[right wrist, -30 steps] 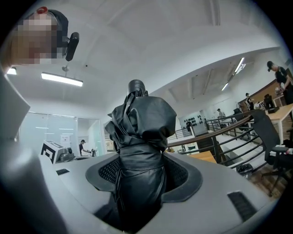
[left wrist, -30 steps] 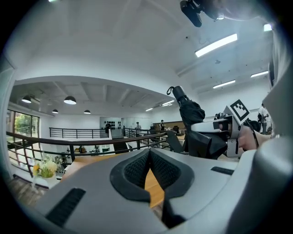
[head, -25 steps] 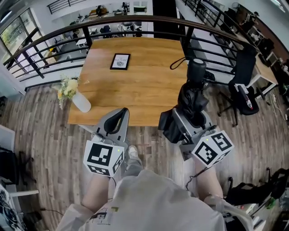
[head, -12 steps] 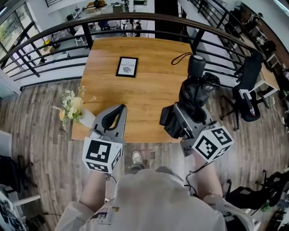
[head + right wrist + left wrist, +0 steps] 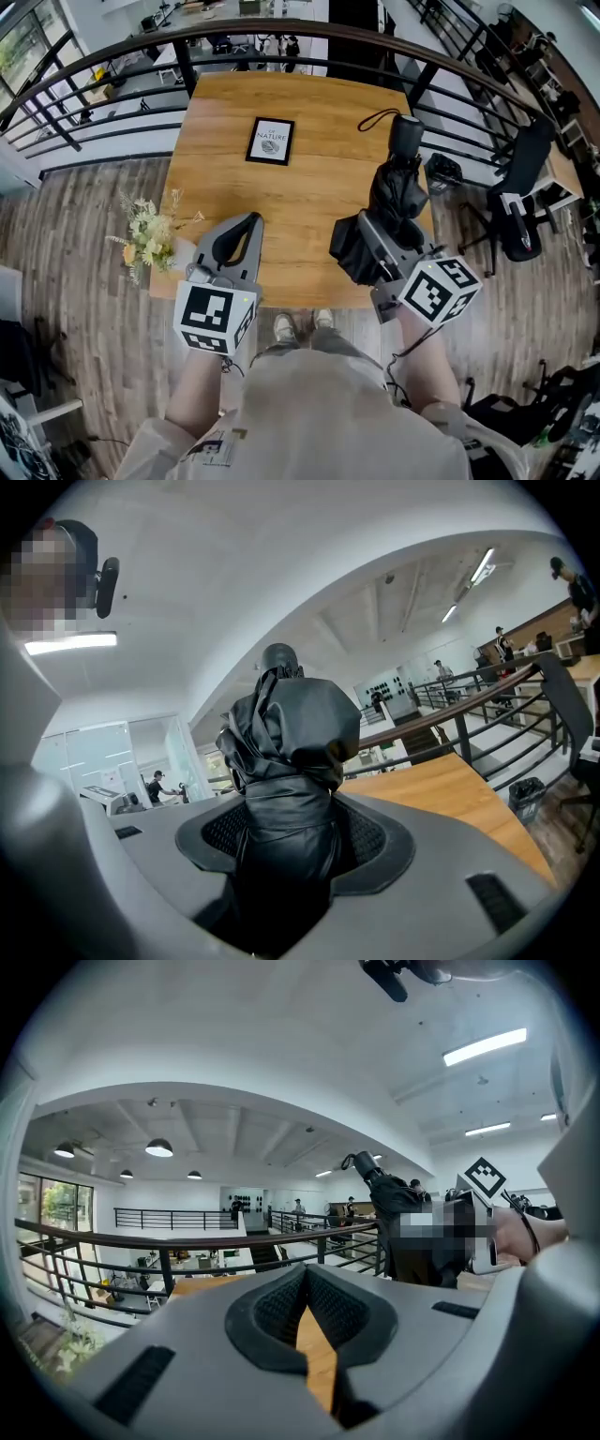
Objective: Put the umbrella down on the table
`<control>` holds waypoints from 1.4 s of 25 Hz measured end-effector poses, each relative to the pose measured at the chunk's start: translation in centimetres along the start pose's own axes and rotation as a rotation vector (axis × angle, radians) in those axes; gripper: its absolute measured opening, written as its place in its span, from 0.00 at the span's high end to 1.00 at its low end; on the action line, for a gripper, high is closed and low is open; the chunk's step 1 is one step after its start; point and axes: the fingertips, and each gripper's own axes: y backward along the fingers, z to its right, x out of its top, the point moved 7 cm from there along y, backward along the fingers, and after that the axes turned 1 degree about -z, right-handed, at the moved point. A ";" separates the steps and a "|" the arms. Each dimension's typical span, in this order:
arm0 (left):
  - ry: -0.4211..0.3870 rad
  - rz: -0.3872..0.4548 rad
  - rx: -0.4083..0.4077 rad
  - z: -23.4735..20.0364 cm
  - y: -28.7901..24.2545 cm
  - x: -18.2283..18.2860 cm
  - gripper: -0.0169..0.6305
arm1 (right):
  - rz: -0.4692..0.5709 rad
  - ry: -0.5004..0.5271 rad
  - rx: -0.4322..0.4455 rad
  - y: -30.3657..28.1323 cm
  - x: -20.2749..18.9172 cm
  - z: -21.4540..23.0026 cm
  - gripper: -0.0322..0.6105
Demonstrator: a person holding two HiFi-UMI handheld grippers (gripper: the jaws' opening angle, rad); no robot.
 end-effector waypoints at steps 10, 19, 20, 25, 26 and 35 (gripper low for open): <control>0.003 -0.068 0.018 -0.8 -5.4 -0.8 0.95 | -0.107 -0.063 0.014 -6.3 -0.5 6.0 0.53; -0.055 -0.094 0.043 -3.3 -12.4 -1.2 0.95 | -0.156 -0.131 0.052 -14.6 -0.3 10.8 0.53; -0.056 -0.098 0.051 -3.8 -13.2 -1.1 0.95 | -0.158 -0.135 0.051 -15.7 -0.1 11.3 0.53; 0.016 -0.117 0.081 -7.3 -17.8 -2.9 0.95 | -0.205 -0.134 0.035 -21.7 -0.8 14.0 0.53; 0.028 -0.136 0.087 -8.1 -18.8 -3.8 0.95 | -0.218 -0.143 0.030 -23.0 -1.3 14.5 0.53; 0.100 -0.282 0.080 -11.8 -25.9 -10.9 0.95 | -0.384 -0.179 -0.087 -31.8 -7.4 21.0 0.53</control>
